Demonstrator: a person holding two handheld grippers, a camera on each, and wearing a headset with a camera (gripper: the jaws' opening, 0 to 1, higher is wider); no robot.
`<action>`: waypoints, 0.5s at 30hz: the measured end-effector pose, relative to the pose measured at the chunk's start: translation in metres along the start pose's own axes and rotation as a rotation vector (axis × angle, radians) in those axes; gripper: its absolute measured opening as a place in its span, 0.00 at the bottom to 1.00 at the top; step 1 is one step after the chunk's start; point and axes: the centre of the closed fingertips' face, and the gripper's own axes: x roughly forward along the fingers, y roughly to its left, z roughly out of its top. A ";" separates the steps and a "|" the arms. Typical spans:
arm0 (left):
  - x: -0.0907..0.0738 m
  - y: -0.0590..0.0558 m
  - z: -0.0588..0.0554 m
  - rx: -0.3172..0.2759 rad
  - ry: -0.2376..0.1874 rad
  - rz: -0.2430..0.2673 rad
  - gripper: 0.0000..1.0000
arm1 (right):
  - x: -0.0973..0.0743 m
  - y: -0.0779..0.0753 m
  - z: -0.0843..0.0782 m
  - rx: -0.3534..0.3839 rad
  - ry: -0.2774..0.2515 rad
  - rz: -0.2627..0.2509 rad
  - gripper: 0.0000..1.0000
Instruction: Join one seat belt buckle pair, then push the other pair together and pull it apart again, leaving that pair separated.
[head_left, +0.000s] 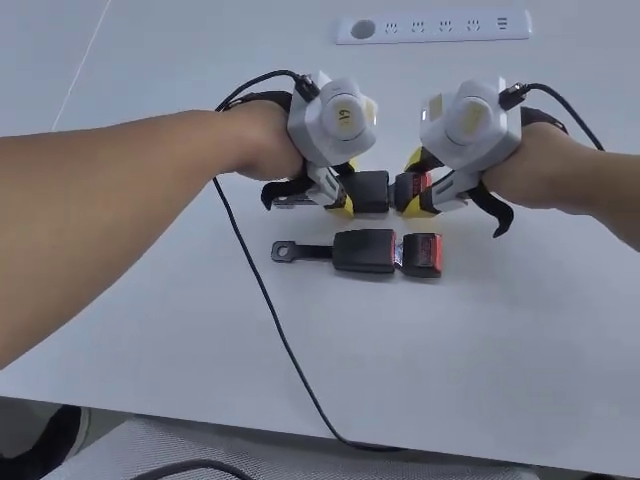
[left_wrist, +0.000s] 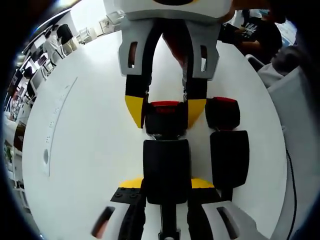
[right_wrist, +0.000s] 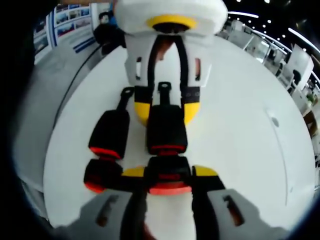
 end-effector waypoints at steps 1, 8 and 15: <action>0.000 0.000 0.000 0.001 0.001 0.000 0.32 | 0.000 0.000 0.000 0.001 -0.004 0.001 0.32; 0.000 0.000 0.000 -0.007 -0.001 0.004 0.32 | 0.001 -0.001 0.000 -0.004 0.000 -0.002 0.33; 0.001 0.000 0.000 -0.009 0.001 0.005 0.32 | -0.001 0.000 -0.002 -0.003 0.007 -0.003 0.33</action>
